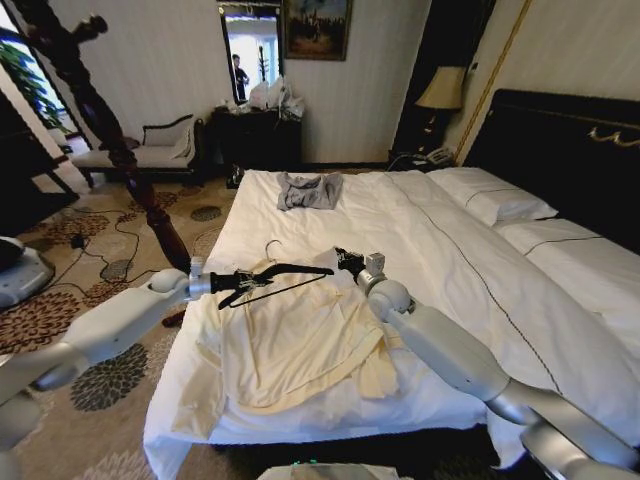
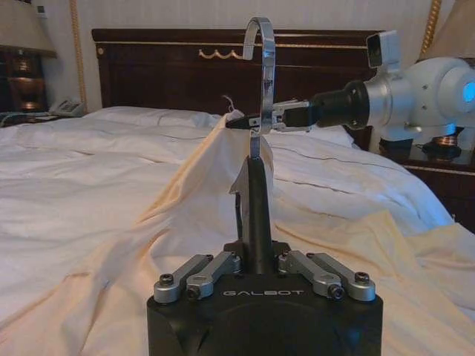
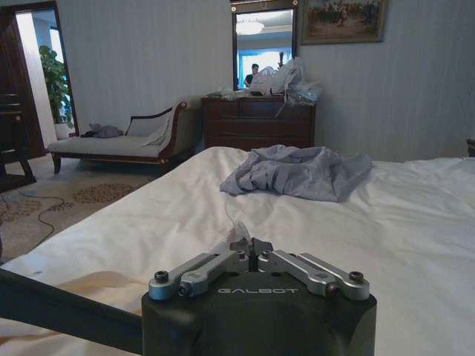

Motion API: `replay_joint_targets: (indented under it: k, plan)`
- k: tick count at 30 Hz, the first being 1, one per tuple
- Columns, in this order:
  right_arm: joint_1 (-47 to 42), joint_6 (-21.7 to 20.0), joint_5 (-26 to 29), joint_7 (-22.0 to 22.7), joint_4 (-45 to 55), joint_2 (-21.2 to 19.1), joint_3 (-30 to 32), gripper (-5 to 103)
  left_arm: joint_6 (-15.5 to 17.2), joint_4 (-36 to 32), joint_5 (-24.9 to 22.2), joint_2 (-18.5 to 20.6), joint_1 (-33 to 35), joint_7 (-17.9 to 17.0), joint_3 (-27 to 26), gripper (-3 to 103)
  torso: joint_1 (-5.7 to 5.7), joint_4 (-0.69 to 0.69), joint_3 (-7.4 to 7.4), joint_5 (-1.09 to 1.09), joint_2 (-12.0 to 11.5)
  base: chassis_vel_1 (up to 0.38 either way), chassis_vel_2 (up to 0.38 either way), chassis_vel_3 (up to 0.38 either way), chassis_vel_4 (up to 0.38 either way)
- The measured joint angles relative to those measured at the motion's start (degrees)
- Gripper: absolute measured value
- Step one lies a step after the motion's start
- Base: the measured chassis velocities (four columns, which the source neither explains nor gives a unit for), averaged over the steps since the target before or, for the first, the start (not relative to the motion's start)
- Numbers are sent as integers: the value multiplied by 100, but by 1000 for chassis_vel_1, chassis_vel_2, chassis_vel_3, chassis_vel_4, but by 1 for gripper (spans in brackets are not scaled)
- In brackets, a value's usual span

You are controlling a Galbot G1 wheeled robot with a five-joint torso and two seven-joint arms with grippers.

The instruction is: Pick up the clothes from the bed and hang them on the clothes hanger.

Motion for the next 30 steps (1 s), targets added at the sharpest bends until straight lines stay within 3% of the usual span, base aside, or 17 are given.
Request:
replay_joint_targets:
  k: [16, 30]
  plan:
    - [-101, -231, 864, 551, 593, 120, 161, 1, -35, 723, 110, -1057, -354, -51, 485, 15, 0, 0, 0, -1, 0, 0, 0, 0, 0]
    - [-247, -388, 1742, 1022, 1078, 198, 246, 1, -160, 1155, 115, -1678, -249, -277, 293, 15, 0, 1, 0, -1, 0, 0, 0, 0, 0]
